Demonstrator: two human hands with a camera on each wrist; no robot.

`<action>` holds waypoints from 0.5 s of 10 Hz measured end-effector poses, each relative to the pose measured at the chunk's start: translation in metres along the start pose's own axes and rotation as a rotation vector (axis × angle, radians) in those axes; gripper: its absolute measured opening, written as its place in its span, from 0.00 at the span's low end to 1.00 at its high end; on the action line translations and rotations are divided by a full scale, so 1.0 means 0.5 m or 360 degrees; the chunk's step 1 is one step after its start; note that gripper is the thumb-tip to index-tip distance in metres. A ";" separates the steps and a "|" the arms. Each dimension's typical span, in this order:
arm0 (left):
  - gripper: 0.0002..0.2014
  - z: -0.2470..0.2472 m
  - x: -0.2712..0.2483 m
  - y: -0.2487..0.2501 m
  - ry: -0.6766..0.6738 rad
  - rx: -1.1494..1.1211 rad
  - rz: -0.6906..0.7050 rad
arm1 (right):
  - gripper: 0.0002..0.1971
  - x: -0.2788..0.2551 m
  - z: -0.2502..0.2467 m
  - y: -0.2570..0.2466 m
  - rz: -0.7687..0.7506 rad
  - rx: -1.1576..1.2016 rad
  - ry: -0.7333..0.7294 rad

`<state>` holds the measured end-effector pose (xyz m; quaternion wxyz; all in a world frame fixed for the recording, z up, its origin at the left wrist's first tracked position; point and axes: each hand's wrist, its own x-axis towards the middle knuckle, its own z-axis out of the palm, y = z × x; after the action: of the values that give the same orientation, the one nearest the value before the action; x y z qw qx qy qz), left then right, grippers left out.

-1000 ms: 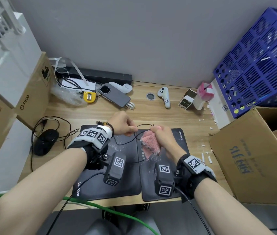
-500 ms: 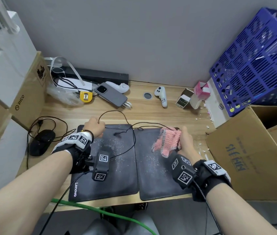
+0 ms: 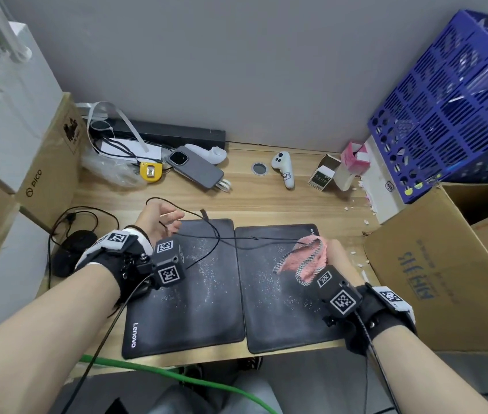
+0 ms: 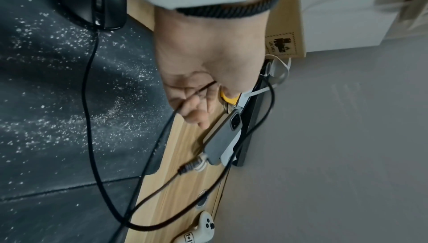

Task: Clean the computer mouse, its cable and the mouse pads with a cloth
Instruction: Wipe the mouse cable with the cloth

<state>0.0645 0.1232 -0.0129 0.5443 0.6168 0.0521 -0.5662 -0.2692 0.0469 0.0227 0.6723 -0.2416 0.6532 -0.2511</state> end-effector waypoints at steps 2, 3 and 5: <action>0.30 -0.026 -0.004 0.026 -0.0123 0.0123 0.0017 | 0.13 0.018 -0.016 -0.019 -0.0033 -0.0416 0.0334; 0.29 -0.022 0.002 0.026 -0.0171 0.0065 -0.0008 | 0.12 0.021 -0.022 -0.025 -0.0224 -0.0641 0.0492; 0.21 0.028 -0.006 0.020 -0.0218 0.0238 0.0100 | 0.12 0.018 0.004 -0.030 -0.0477 -0.0535 0.0468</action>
<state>0.0610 0.1106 -0.0014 0.5166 0.6168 -0.0472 -0.5920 -0.2674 0.0297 0.0258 0.4760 -0.4049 0.7333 -0.2680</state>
